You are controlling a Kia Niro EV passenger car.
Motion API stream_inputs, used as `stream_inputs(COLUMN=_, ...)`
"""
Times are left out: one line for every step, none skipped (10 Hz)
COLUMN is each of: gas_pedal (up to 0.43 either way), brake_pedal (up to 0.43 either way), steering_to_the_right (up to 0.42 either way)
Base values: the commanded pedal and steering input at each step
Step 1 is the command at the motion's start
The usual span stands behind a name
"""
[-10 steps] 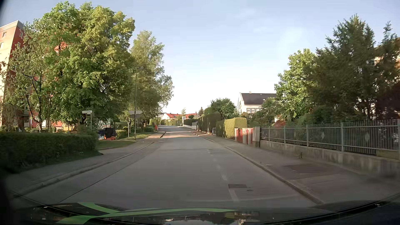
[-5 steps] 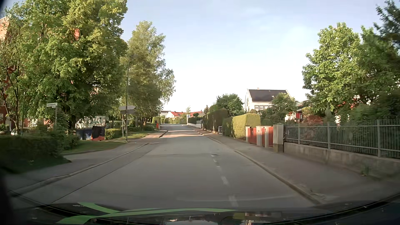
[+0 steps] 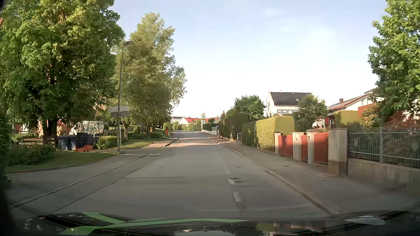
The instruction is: Follow the waypoints while adhering to traffic rules and regulations
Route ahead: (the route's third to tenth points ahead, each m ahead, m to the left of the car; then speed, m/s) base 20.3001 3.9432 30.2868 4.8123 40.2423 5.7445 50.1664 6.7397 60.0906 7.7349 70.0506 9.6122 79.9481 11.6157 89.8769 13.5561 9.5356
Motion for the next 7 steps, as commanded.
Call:
stream_inputs(gas_pedal=0.138, brake_pedal=0.0, steering_to_the_right=-0.026)
stream_inputs(gas_pedal=0.138, brake_pedal=0.0, steering_to_the_right=-0.026)
stream_inputs(gas_pedal=0.138, brake_pedal=0.0, steering_to_the_right=-0.026)
stream_inputs(gas_pedal=0.13, brake_pedal=0.0, steering_to_the_right=-0.026)
stream_inputs(gas_pedal=0.118, brake_pedal=0.0, steering_to_the_right=-0.026)
stream_inputs(gas_pedal=0.118, brake_pedal=0.0, steering_to_the_right=-0.025)
stream_inputs(gas_pedal=0.118, brake_pedal=0.0, steering_to_the_right=-0.026)
